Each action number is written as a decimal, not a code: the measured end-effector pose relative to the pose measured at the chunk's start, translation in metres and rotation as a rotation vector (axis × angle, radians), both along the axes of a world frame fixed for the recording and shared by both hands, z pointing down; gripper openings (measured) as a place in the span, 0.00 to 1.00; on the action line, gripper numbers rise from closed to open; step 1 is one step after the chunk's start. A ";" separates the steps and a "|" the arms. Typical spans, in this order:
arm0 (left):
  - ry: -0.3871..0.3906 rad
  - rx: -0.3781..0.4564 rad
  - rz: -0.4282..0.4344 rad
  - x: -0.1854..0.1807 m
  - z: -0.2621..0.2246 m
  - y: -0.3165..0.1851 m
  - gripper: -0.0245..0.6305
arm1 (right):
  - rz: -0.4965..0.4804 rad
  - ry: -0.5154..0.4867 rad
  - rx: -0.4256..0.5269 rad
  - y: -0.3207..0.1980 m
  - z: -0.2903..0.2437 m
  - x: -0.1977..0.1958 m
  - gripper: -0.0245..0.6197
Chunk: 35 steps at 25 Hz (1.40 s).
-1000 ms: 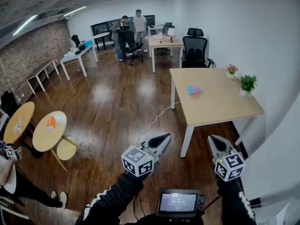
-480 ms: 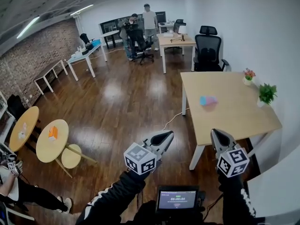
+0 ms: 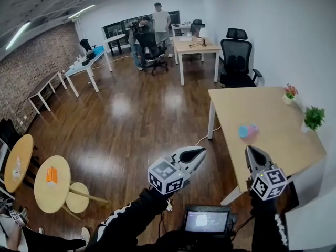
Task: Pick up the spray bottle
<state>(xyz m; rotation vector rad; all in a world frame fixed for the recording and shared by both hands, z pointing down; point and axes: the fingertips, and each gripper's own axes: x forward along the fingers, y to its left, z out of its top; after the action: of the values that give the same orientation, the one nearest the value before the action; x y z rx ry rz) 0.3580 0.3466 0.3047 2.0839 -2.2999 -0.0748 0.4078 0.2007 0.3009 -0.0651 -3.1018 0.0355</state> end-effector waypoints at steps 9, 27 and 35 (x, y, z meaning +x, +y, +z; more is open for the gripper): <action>0.011 0.013 0.090 -0.246 0.017 -0.105 0.04 | 0.099 0.006 -0.023 -0.095 0.025 -0.225 0.04; 0.038 -0.007 0.502 -0.644 0.057 -0.415 0.04 | 0.535 0.051 -0.094 -0.364 0.087 -0.543 0.04; 0.088 -0.031 0.675 -0.720 0.073 -0.527 0.04 | 0.707 0.086 -0.120 -0.443 0.102 -0.598 0.04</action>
<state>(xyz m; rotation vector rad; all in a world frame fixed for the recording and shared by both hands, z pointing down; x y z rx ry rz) -0.3618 -0.1805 0.3776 2.6408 -1.4332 -0.1039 -0.1902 -0.2423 0.4032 0.9883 -2.8565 0.2341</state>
